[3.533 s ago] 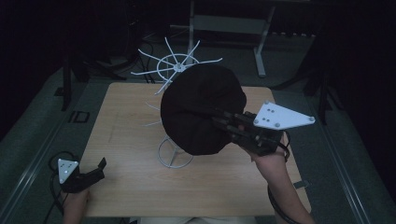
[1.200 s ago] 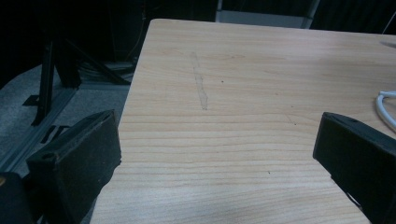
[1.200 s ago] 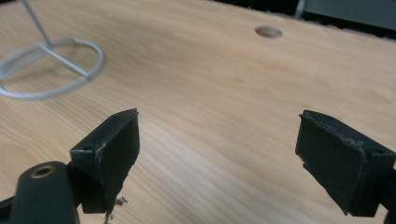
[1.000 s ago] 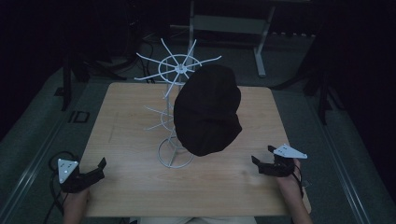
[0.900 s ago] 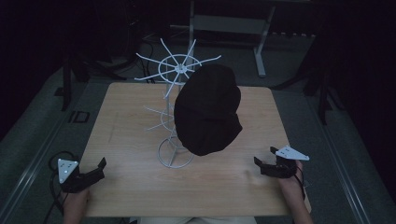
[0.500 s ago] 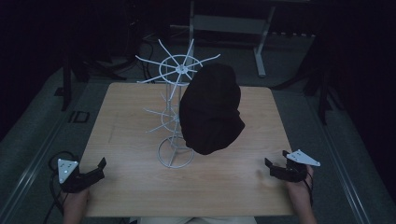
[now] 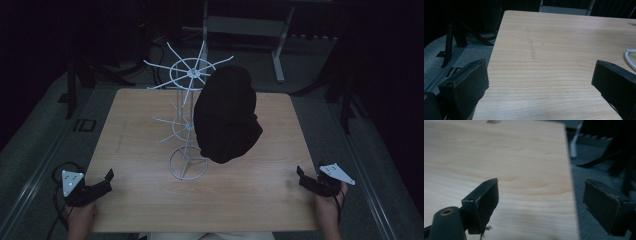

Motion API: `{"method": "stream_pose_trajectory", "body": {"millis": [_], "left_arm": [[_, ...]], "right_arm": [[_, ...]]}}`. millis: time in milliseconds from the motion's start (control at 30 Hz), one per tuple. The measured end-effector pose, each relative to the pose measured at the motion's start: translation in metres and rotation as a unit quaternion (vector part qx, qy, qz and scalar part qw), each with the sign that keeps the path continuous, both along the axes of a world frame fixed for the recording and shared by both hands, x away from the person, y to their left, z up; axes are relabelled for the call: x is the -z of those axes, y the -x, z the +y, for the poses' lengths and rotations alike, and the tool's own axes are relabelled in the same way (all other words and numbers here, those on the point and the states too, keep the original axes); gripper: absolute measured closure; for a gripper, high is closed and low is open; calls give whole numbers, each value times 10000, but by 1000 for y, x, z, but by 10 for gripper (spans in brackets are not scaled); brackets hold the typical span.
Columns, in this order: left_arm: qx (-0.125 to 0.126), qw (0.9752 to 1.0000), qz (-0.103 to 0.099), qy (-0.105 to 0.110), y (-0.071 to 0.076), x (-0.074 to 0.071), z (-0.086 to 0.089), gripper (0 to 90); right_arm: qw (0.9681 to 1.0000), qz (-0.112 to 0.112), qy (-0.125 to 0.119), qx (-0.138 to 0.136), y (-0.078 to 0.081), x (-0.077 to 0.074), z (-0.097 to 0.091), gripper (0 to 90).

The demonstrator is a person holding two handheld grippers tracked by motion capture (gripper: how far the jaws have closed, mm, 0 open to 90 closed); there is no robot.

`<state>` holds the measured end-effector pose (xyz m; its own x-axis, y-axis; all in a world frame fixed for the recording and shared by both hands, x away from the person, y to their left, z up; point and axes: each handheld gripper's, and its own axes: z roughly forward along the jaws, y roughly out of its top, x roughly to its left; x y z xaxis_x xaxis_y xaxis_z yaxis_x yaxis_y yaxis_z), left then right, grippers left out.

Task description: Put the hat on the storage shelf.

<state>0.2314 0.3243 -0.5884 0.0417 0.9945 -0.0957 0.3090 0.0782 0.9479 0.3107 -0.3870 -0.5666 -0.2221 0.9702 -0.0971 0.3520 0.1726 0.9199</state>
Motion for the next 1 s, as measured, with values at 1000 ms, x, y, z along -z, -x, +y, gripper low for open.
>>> {"method": "stream_pose_trajectory", "body": {"millis": [1000], "left_arm": [[8, 10000, 4, -6, 0, 0, 0, 15]], "right_arm": [[9938, 26, 186, 1094, 0, 5, -13, 131]]}}
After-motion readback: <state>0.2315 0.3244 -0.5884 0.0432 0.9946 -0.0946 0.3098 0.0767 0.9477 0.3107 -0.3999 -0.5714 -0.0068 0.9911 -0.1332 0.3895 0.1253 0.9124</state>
